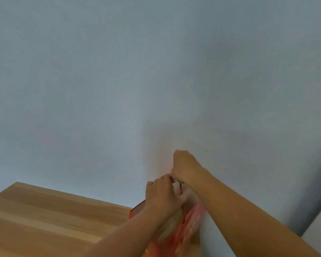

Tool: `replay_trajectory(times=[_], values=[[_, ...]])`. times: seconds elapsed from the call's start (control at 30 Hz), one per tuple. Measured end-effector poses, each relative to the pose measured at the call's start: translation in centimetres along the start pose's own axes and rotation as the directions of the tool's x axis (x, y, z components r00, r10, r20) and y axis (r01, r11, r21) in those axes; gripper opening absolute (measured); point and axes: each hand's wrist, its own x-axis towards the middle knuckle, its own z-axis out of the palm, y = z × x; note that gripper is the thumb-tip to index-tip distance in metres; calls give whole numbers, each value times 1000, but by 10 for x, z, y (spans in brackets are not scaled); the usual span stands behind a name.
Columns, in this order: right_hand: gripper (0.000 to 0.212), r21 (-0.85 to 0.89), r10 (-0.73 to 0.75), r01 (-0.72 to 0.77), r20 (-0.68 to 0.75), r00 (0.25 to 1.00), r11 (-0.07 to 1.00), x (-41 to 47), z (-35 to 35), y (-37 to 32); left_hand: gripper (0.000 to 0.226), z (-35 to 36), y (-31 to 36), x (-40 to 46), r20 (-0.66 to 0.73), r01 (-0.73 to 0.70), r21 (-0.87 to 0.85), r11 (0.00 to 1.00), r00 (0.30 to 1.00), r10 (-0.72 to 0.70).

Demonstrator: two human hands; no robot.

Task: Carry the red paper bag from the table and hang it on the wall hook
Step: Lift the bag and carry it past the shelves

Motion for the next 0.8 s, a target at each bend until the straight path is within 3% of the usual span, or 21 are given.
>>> replay_trajectory(times=[0.1, 0.23, 0.4, 0.6, 0.8], values=[[32, 27, -44, 42, 82, 996, 999, -8, -11, -4, 16, -23, -13, 1, -22, -15, 69, 998, 1000, 17], [30, 35, -156, 152, 250, 955, 988, -16, -14, -9, 15, -84, -47, -1, -94, 36, 78, 996, 995, -29], [21, 117, -369, 362, 45, 928, 925, -22, 6, -67, 13, -142, -88, -34, -167, 148, 88, 985, 977, -132], [16, 158, -531, 527, -17, 847, 835, -62, 34, -165, 11, -198, -142, -100, -267, 274, 89, 958, 933, -242], [19, 70, -688, 691, -66, 723, 720, -119, 57, -280, 13, -278, -212, -184, -379, 415, 112, 903, 858, -347]])
